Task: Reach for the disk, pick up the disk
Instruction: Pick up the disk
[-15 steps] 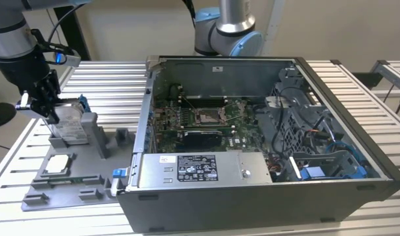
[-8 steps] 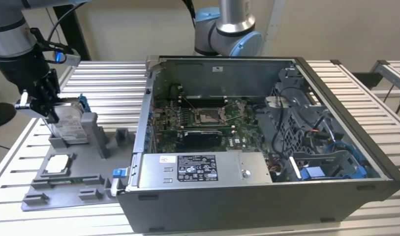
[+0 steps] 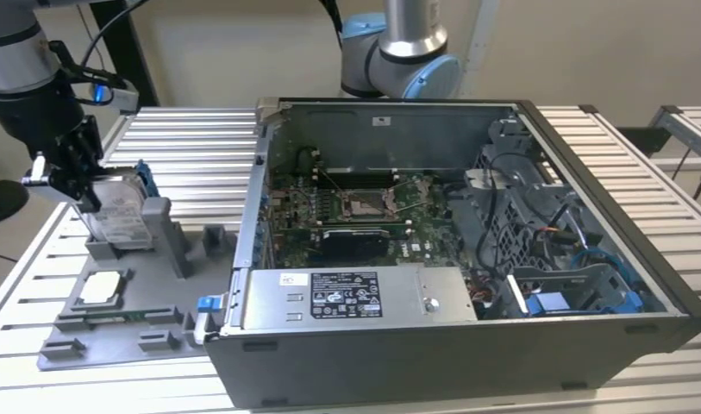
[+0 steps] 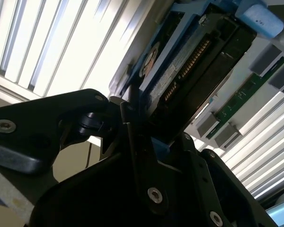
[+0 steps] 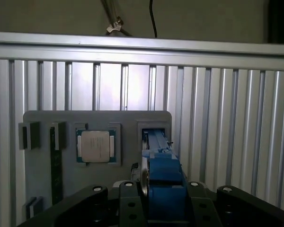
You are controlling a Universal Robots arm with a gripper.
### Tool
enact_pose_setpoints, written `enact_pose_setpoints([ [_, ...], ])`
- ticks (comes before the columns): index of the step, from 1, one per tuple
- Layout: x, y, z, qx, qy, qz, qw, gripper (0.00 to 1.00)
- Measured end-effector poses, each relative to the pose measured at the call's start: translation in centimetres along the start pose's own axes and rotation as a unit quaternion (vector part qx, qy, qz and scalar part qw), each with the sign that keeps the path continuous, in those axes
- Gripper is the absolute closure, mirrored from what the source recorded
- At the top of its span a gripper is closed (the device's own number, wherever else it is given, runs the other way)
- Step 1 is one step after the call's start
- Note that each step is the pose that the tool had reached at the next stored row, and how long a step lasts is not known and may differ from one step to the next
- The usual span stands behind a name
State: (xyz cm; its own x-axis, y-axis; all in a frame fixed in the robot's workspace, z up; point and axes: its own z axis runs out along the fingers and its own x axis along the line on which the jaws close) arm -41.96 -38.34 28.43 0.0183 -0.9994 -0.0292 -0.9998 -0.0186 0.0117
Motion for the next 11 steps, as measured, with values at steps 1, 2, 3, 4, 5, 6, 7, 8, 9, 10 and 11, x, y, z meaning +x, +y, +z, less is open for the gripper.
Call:
enact_pose_setpoints([
  [1, 0.00, 0.00, -0.10, 0.0000, 0.0000, 0.000, 1.0000, 1.00],
  [2, -0.01, 0.00, -0.20, 0.0001, 0.0000, 0.000, 1.0000, 1.00],
  [3, -0.01, 0.00, -0.29, 0.0001, 0.0000, 0.000, 1.0000, 1.00],
  [4, -0.01, 0.00, -0.39, 0.0002, 0.0000, 0.000, 1.0000, 1.00],
  [5, -0.02, 0.01, -0.50, 0.0003, 0.0000, 0.000, 1.0000, 1.00],
  [6, -0.02, 0.01, -0.60, 0.0004, 0.0000, 0.000, 1.0000, 1.00],
  [7, -0.02, 0.01, -0.70, 0.0004, 0.0000, 0.000, 1.0000, 1.00],
  [8, -0.02, 0.01, -0.79, 0.0005, 0.0000, 0.000, 1.0000, 1.00],
  [9, -0.03, 0.01, -0.90, 0.0005, 0.0000, 0.000, 1.0000, 1.00],
  [10, -0.03, 0.01, -1.00, 0.0006, 0.0000, 0.000, 1.0000, 1.00],
  [11, -0.03, 0.01, -1.12, 0.0006, 0.0000, 0.000, 1.0000, 1.00],
])
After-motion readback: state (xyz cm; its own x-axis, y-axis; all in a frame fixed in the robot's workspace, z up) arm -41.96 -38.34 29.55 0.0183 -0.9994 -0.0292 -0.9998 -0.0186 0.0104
